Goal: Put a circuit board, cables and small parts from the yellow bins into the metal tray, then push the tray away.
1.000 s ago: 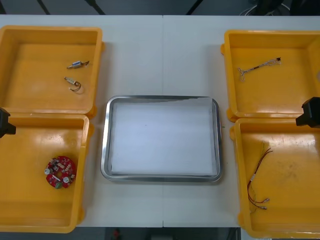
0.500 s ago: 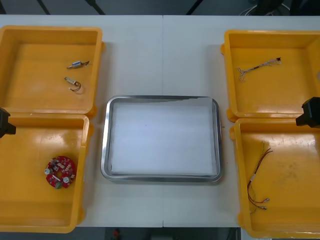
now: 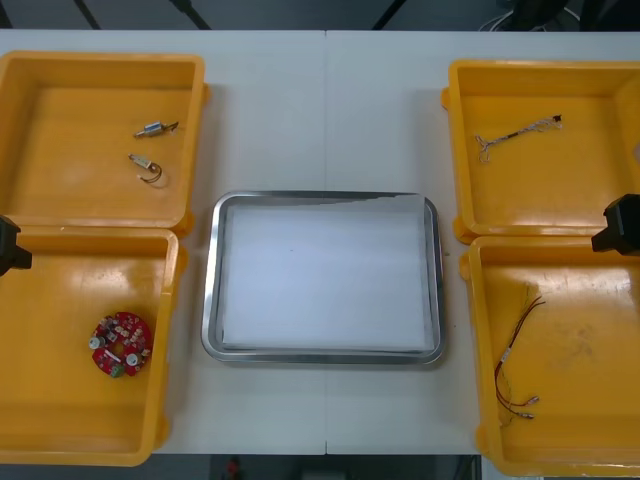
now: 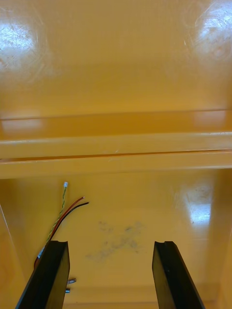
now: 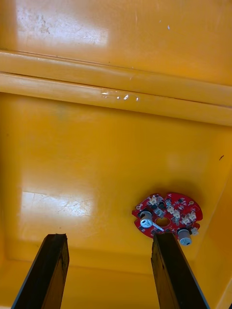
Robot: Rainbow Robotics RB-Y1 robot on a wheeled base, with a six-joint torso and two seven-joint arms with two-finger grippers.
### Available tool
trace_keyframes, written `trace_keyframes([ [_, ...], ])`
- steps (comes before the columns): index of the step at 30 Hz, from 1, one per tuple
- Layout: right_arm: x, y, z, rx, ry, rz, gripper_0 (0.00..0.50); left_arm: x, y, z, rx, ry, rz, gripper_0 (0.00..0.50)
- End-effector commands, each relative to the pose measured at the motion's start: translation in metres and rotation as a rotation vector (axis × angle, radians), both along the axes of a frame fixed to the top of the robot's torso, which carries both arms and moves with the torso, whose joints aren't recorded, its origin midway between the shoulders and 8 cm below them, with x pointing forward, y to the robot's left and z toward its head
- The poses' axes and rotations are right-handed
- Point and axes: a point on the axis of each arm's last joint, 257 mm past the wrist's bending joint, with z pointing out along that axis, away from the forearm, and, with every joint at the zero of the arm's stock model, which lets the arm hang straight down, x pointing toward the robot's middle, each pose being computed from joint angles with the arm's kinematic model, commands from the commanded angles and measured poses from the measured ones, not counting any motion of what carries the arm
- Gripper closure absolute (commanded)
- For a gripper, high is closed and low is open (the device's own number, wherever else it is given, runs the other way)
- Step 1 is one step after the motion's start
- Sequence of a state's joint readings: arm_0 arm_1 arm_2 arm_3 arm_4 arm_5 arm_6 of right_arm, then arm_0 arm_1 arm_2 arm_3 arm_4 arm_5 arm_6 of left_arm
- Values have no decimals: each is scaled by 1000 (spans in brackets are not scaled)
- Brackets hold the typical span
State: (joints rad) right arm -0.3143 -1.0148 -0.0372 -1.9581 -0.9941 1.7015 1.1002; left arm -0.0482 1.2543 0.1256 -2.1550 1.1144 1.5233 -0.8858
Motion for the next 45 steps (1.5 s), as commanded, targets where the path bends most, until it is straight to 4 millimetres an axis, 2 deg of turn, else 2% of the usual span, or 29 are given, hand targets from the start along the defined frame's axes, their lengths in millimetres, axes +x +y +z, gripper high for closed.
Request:
trace_keyframes([
  [1,2,-13,19,-19,-44,-35,0,1,14,13,46,-13,0,0],
  [26,2,-13,19,-19,-44,-35,0,1,14,13,46,-13,0,0],
  [27,-9,-14,-1,-10,10,-46,0,1,14,13,46,-13,0,0],
  [28,-10,-12,-4,-9,18,-44,0,1,14,13,46,-13,0,0],
  [35,-15,-13,-3,5,44,-102,0,1,14,13,46,-13,0,0],
  [40,-19,1,-10,84,57,-223,0,1,14,13,46,-13,0,0],
  [41,-19,3,-11,92,60,-247,0,-15,12,-13,26,53,6,0],
  [45,-24,9,-17,125,75,-327,0,-16,10,-16,19,55,1,0],
])
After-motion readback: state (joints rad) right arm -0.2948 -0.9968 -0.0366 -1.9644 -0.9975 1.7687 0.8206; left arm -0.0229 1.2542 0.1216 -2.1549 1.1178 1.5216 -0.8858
